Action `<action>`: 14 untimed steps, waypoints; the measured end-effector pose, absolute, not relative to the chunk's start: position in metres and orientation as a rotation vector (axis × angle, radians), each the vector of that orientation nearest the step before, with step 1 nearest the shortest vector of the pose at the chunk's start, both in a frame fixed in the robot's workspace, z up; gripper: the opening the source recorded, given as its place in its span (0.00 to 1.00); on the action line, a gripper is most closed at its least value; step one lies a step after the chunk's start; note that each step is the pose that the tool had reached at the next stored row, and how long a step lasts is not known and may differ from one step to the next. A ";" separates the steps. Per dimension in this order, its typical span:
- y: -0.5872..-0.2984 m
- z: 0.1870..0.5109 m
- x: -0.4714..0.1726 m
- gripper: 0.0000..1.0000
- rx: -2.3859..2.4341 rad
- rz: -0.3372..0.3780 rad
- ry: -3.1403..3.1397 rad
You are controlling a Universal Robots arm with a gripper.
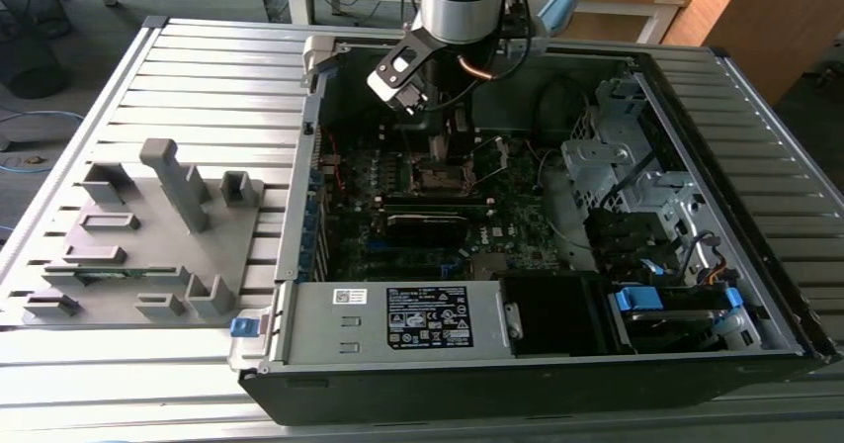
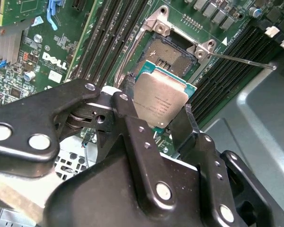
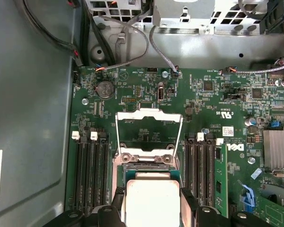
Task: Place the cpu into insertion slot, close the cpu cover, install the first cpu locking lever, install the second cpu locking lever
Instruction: 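Place the cpu into insertion slot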
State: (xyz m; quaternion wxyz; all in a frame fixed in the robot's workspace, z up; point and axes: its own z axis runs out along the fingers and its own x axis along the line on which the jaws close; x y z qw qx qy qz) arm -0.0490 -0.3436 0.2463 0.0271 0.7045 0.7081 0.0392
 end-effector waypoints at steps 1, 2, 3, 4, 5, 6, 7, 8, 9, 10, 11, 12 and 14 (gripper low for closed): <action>-0.344 0.246 -0.049 0.54 2.176 0.121 2.187; -0.344 0.246 -0.049 0.54 2.176 0.120 2.187; -0.344 0.246 -0.049 0.54 2.176 0.120 2.187; -0.344 0.246 -0.049 0.54 2.178 0.115 2.189; -0.344 0.246 -0.049 0.54 2.183 0.106 2.193; -0.344 0.246 -0.049 0.54 2.188 0.095 2.199; -0.344 0.246 -0.049 0.54 2.189 0.093 2.200; -0.344 0.246 -0.049 0.54 2.189 0.092 2.200; -0.344 0.246 -0.049 0.54 2.189 0.092 2.200; -0.344 0.246 -0.049 0.54 2.190 0.092 2.200; -0.344 0.246 -0.049 0.54 2.190 0.092 2.200; -0.344 0.245 -0.049 0.54 2.190 0.093 2.201; -0.344 0.244 -0.049 0.54 2.187 0.095 2.205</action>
